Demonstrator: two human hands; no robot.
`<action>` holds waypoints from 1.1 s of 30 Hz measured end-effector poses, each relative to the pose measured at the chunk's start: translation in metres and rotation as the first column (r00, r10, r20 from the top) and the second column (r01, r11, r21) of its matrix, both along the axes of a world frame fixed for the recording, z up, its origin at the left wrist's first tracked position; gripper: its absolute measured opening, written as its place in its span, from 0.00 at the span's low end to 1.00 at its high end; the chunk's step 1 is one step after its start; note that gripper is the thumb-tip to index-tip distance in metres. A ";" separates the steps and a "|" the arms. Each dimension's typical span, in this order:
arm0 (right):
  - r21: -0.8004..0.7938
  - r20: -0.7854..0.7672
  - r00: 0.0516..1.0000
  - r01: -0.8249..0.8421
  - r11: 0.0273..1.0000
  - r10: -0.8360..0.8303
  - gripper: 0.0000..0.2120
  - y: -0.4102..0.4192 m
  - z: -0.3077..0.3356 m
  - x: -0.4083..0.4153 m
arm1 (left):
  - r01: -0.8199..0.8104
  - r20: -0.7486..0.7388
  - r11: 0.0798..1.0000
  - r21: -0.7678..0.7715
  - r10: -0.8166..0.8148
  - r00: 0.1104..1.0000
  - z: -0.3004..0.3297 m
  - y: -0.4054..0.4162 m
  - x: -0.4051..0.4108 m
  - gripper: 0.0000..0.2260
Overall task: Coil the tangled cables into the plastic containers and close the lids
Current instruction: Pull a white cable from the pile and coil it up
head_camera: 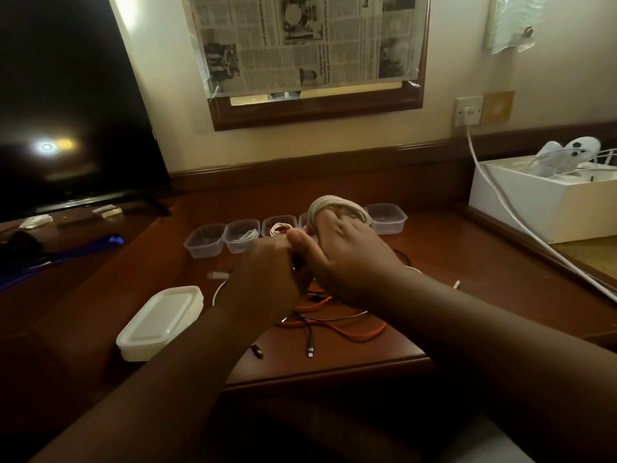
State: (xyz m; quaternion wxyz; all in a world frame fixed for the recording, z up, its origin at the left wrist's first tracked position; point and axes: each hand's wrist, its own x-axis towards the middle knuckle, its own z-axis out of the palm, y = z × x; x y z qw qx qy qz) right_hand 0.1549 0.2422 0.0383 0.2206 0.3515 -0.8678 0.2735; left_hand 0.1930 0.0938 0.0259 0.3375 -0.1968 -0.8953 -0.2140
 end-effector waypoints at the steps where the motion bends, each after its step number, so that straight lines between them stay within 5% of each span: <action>1: 0.031 0.054 0.999 -0.002 1.000 0.000 0.32 0.000 0.002 0.000 | -0.032 -0.059 0.999 -0.042 0.030 0.998 -0.001 -0.003 -0.001 0.05; 3: 0.047 0.202 0.977 -0.081 0.996 0.070 0.39 0.000 0.003 -0.001 | -0.057 -0.098 0.998 0.003 0.057 0.994 -0.003 -0.009 -0.004 0.13; 6: -0.112 0.488 0.833 -0.234 0.966 0.259 0.37 0.001 0.004 -0.003 | 0.017 -0.030 0.991 0.134 -0.013 0.999 0.000 -0.013 -0.004 0.17; 10: -0.345 0.569 0.660 -0.350 0.871 0.491 0.37 0.005 0.002 -0.010 | 0.211 -0.007 0.953 0.219 -0.215 0.977 -0.011 -0.015 -0.015 0.14; 14: -0.426 0.479 0.743 -0.268 0.864 0.467 0.35 -0.004 -0.014 -0.022 | 0.086 -0.101 0.990 0.116 -0.074 0.992 -0.021 -0.012 -0.028 0.18; 17: -0.444 0.314 0.864 -0.233 0.865 0.394 0.33 -0.011 -0.027 -0.033 | 0.116 -0.018 0.938 0.327 -0.116 0.993 -0.031 -0.009 -0.042 0.18; 19: -0.481 0.341 0.839 -0.231 0.846 0.423 0.32 -0.012 -0.034 -0.045 | 0.121 0.041 0.879 0.461 -0.157 0.987 -0.037 -0.007 -0.052 0.19; 24: -0.711 0.672 0.267 -0.029 0.703 0.691 0.27 -0.002 -0.035 -0.085 | 0.096 0.118 0.802 0.589 -0.204 0.972 -0.047 -0.015 -0.083 0.26; 27: -0.719 0.692 0.096 0.007 0.694 0.716 0.15 0.008 -0.034 -0.109 | 0.134 0.190 0.731 0.669 -0.342 0.920 -0.050 -0.018 -0.108 0.27; 30: -0.784 0.616 -0.139 -0.016 0.620 0.775 0.14 0.015 -0.042 -0.137 | 0.154 0.227 0.656 0.739 -0.457 0.860 -0.052 -0.016 -0.134 0.33; 33: -0.816 0.578 -0.158 -0.076 0.574 0.801 0.21 0.017 -0.053 -0.163 | 0.118 0.216 0.655 0.746 -0.406 0.888 -0.056 -0.013 -0.157 0.37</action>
